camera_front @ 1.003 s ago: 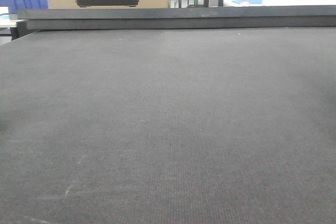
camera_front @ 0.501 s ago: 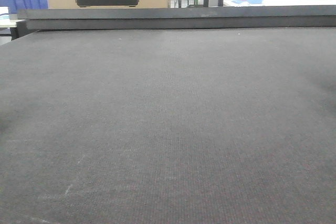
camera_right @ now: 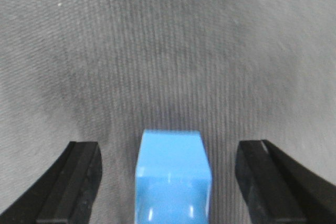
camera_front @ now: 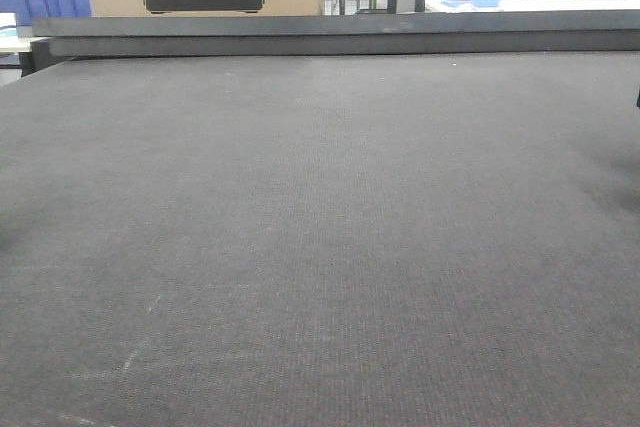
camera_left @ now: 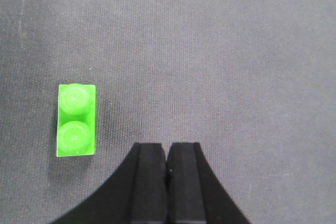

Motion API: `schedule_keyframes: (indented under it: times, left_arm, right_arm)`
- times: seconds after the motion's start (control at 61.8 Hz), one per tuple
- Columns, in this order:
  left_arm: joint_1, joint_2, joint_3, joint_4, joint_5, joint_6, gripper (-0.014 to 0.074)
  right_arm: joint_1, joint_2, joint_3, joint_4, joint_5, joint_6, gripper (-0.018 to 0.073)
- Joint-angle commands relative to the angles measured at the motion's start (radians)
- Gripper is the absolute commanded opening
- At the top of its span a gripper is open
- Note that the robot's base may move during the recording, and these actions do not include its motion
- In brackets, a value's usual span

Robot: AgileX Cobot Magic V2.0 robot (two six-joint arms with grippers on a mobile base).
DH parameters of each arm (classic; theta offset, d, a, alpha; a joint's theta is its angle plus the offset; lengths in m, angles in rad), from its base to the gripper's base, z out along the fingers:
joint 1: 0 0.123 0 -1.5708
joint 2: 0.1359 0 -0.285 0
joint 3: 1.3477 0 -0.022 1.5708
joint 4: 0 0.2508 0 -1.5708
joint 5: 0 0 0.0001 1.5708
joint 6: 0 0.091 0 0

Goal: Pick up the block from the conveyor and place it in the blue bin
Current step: 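Grasp the green block with left gripper, blue block with right gripper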

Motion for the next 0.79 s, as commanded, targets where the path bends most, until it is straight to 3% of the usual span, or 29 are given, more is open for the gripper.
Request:
schedule_keyframes:
  times: [0.0, 0.307, 0.485, 0.55, 0.582, 0.631, 0.776]
  left_arm:
    - [0.003, -0.003, -0.007, -0.01, -0.003, -0.001, -0.0111]
    - [0.003, -0.003, -0.007, -0.01, -0.003, -0.001, -0.0111]
    - [0.003, -0.001, -0.007, -0.004, -0.003, -0.041, -0.0111]
    - [0.003, 0.012, -0.017, 0.008, 0.011, -0.056, -0.0111]
    - [0.003, 0.026, -0.031, 0.021, 0.035, -0.056, -0.0111]
    - [0.003, 0.047, -0.052, 0.042, 0.077, -0.056, -0.0111]
    - [0.003, 0.147, -0.125, 0.13, 0.15, -0.056, -0.0111]
  right_arm:
    - [-0.005, 0.002, 0.008, -0.014, -0.013, -0.019, 0.0412]
    - [-0.005, 0.002, 0.03, -0.014, 0.01, -0.019, 0.0373]
    - [-0.005, -0.001, 0.045, -0.014, 0.004, -0.019, 0.0166]
    - [-0.005, -0.005, 0.045, -0.014, 0.004, -0.019, 0.0048]
    - [-0.005, -0.01, 0.045, -0.014, 0.004, -0.019, -0.0063]
    - [-0.005, -0.02, 0.045, -0.014, 0.004, -0.019, -0.0162]
    - [-0.005, -0.059, 0.043, -0.014, 0.002, -0.019, -0.016]
